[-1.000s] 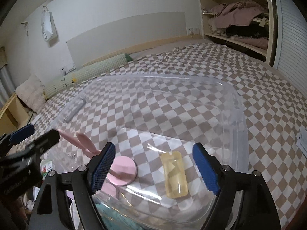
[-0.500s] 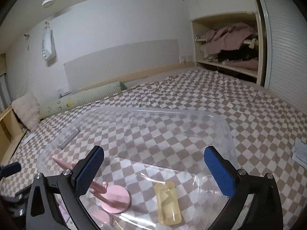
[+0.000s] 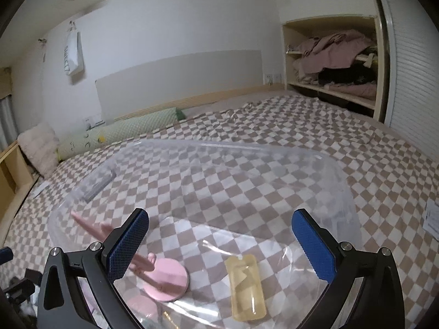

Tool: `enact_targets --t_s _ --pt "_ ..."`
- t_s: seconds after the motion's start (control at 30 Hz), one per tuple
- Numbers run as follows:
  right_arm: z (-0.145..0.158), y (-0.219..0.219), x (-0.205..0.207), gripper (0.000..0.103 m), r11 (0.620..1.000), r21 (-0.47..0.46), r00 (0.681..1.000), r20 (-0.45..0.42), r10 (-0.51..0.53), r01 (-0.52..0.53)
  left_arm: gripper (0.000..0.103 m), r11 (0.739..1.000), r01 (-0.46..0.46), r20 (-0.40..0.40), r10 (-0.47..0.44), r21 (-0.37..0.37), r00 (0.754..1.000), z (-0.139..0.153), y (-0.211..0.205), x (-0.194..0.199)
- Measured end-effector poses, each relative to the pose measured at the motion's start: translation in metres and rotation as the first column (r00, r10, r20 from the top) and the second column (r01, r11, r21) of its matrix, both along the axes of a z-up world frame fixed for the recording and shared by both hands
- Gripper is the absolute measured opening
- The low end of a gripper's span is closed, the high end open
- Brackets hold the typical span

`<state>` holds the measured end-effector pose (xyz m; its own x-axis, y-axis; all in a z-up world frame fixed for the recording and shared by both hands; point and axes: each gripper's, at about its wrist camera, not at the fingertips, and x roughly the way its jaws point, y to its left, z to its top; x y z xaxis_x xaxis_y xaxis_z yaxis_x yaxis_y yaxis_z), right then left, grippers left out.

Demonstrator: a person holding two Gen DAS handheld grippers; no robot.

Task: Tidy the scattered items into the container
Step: 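Withdraw both tools from the box back over the pile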

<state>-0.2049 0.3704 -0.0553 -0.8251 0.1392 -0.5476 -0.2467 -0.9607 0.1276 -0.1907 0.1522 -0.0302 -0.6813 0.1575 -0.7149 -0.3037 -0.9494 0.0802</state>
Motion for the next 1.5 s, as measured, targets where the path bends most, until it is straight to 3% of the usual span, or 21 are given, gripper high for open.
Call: enact_targets --t_s 0.1,0.3,0.37,0.53,0.8,1.03,1.3,1.5 --pt "0.001 0.004 0.002 0.103 0.999 -0.029 0.999 -0.006 -0.034 0.034 0.083 1.000 -0.022 0.008 0.022 0.021 1.000 0.000 -0.011 0.010" --pt "0.001 0.040 0.016 0.103 0.957 -0.248 0.986 -0.040 -0.163 0.148 0.083 0.999 -0.041 0.012 0.041 0.025 0.999 -0.001 -0.027 0.031" --pt "-0.003 0.045 0.014 0.103 0.954 -0.265 0.989 -0.004 -0.147 0.141 0.083 0.999 -0.043 0.015 0.043 0.025 0.999 -0.002 -0.031 0.037" --pt "0.007 0.040 0.020 0.103 0.985 -0.133 0.994 -0.006 -0.108 0.107 0.083 0.997 -0.059 0.029 0.058 0.052 0.998 -0.007 -0.048 0.056" --pt "0.014 0.066 0.045 0.103 0.991 -0.108 0.996 -0.032 -0.084 0.080 0.083 0.992 -0.107 0.058 0.103 0.067 0.993 -0.021 -0.083 0.089" --pt "0.027 0.052 0.076 0.103 0.999 -0.006 0.999 -0.028 0.035 -0.035 0.083 0.992 -0.116 0.065 0.113 0.047 0.991 -0.029 -0.110 0.119" --pt "0.037 0.011 0.118 0.103 0.970 0.092 0.974 -0.012 0.227 -0.225 0.083 0.991 -0.129 0.080 0.126 0.037 0.989 -0.038 -0.144 0.149" --pt "0.024 -0.029 0.135 0.103 0.926 0.075 0.925 0.114 0.361 -0.371 0.083 0.991 -0.129 0.103 0.125 0.025 0.987 -0.050 -0.166 0.171"
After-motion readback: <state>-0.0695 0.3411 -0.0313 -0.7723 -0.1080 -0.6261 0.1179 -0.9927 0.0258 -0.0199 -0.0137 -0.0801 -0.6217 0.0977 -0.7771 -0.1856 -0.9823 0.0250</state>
